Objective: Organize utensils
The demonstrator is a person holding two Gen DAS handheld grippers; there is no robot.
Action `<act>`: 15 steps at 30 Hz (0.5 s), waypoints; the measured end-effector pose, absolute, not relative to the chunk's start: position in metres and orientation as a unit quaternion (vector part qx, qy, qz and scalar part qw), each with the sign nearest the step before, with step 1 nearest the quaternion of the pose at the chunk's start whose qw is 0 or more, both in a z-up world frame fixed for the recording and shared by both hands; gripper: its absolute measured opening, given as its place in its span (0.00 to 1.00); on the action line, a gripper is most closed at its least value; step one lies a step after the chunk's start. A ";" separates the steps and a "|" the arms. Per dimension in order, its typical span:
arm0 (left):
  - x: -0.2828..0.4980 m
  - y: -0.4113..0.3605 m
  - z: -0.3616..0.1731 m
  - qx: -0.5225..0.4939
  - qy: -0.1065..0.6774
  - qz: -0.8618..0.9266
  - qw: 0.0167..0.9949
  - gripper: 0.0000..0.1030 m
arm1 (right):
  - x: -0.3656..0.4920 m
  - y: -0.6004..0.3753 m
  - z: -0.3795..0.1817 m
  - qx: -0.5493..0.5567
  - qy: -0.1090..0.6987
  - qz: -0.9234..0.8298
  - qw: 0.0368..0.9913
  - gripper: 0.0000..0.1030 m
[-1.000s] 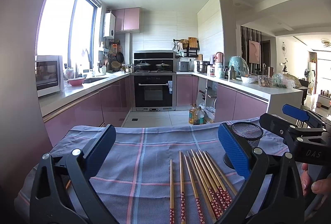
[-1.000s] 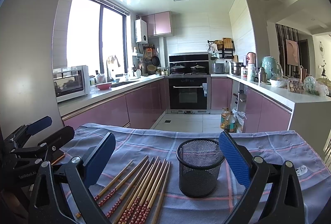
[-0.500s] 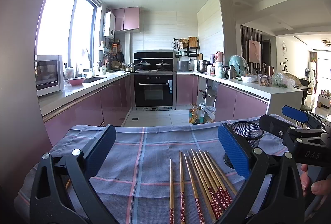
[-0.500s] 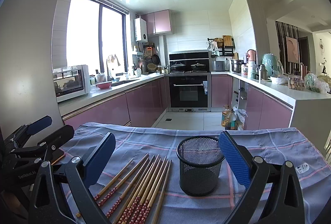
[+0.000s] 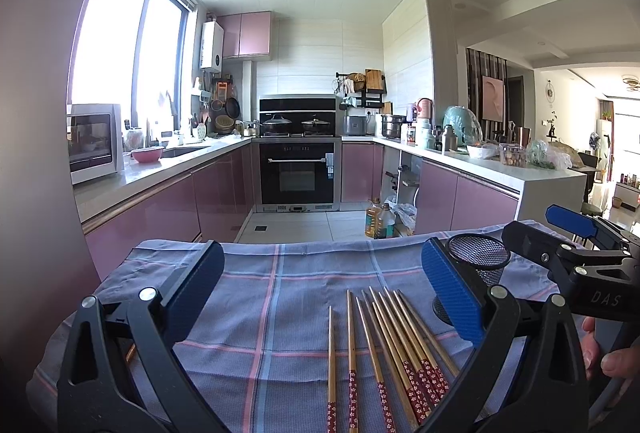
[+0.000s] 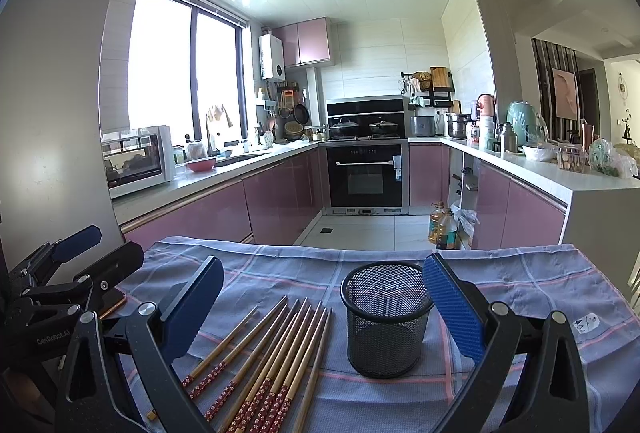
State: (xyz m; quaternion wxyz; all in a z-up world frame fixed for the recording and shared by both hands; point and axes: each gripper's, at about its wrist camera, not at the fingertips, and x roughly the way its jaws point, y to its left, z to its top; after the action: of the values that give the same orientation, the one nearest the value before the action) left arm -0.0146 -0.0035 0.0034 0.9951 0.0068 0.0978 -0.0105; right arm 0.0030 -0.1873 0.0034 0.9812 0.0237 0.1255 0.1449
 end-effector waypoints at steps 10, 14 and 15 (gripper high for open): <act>-0.015 -0.004 0.003 0.008 0.098 -0.010 0.995 0.94 | 0.002 -0.187 0.002 0.025 0.126 0.145 0.981 0.94; -0.013 -0.002 0.001 0.007 0.100 -0.010 0.995 0.94 | 0.002 -0.190 0.000 0.026 0.127 0.147 0.981 0.94; -0.013 -0.002 0.001 0.006 0.100 -0.011 0.995 0.94 | 0.002 -0.190 0.001 0.026 0.127 0.147 0.981 0.94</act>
State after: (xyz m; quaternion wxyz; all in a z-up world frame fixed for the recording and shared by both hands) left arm -0.0126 -0.0020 0.0012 0.9949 0.0062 0.0997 -0.0105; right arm 0.0023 -0.1897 0.0009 0.9807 0.0256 0.1267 0.1467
